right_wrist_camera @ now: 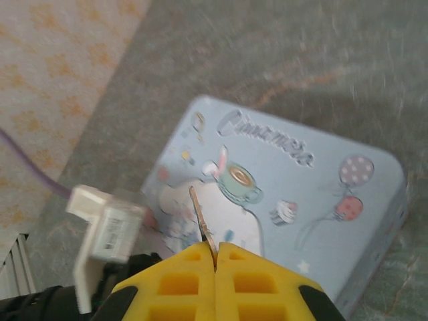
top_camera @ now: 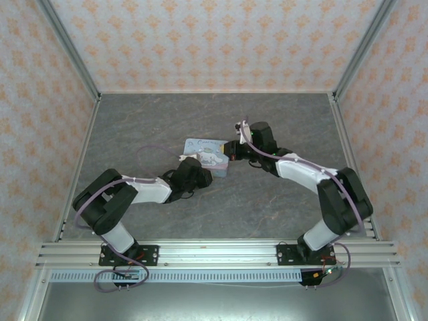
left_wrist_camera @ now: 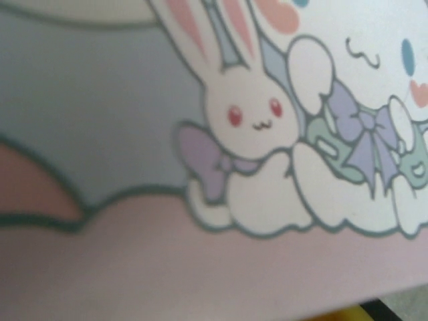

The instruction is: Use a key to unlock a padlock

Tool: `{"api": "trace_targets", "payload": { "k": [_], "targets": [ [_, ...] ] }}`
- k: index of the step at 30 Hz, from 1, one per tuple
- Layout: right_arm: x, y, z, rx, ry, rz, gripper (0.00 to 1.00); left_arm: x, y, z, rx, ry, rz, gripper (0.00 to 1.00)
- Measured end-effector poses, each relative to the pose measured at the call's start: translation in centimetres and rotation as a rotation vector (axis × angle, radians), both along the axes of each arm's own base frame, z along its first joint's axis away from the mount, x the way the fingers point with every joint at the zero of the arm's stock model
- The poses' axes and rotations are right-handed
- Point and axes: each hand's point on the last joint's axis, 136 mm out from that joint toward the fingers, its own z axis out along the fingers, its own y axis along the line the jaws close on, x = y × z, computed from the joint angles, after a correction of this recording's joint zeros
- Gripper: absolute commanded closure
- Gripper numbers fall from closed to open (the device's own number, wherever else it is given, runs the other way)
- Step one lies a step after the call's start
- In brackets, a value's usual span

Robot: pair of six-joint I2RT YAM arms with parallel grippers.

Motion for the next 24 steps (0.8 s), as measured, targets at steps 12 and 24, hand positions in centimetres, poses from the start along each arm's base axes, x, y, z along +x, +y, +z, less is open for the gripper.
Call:
{"api": "trace_targets", "payload": {
  "k": [12, 24],
  "targets": [
    [-7.5, -3.0, -2.3, -0.093, -0.089, 0.15, 1.0, -0.4, -2.6, 4.1, -0.095, 0.107, -0.049, 0.78],
    [-11.5, -4.4, -8.3, -0.136, -0.025, 0.203, 1.0, -1.1, -3.4, 5.0, -0.164, 0.218, -0.039, 0.83]
  ]
}}
